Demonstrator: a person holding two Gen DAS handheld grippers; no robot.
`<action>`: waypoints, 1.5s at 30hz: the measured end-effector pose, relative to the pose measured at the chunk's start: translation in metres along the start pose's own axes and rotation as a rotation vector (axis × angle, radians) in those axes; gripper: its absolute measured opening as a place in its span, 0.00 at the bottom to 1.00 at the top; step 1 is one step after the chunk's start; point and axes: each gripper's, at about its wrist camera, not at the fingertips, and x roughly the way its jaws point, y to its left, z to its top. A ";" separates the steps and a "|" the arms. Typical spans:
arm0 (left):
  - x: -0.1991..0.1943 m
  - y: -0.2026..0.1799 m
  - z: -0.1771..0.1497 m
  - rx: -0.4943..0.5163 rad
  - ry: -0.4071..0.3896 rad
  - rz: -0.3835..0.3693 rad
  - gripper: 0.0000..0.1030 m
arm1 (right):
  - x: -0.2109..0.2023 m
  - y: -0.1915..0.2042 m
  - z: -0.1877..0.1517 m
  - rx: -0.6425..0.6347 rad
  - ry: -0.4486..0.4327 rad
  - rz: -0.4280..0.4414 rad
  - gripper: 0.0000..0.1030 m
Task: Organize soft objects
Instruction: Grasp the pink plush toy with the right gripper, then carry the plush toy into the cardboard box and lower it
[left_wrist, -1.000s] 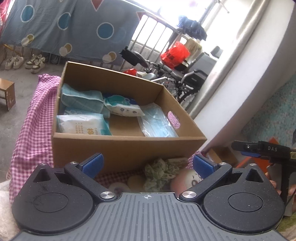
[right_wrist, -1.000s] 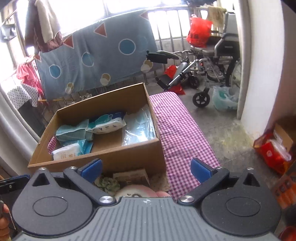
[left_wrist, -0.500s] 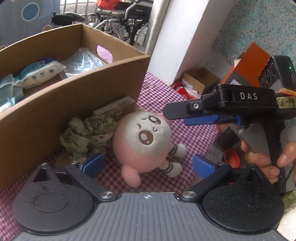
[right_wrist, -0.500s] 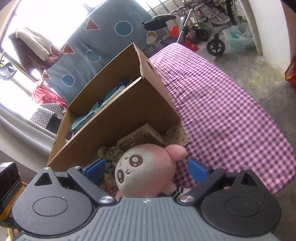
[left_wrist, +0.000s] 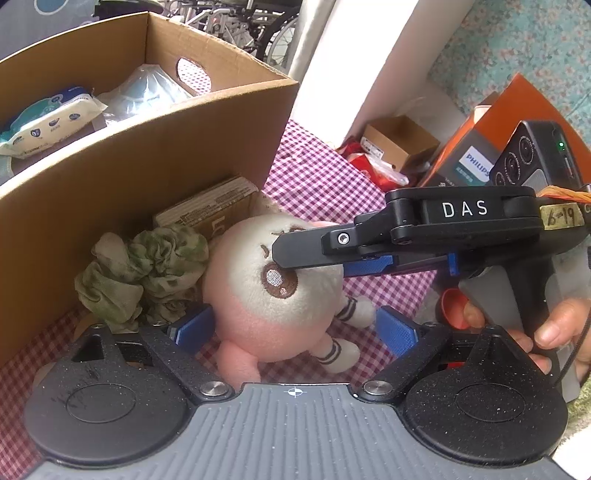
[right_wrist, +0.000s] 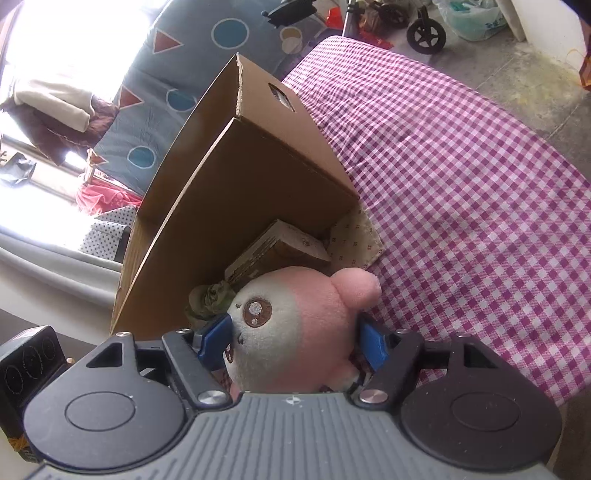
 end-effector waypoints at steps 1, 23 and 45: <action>0.000 0.000 0.001 -0.002 0.003 -0.013 0.90 | -0.004 0.000 -0.001 -0.003 -0.004 -0.010 0.73; -0.114 -0.017 0.027 0.130 -0.312 0.077 0.90 | -0.042 0.146 0.038 -0.341 -0.162 0.125 0.73; -0.022 0.151 0.146 0.014 0.001 0.391 0.80 | 0.200 0.156 0.169 -0.214 0.291 -0.001 0.73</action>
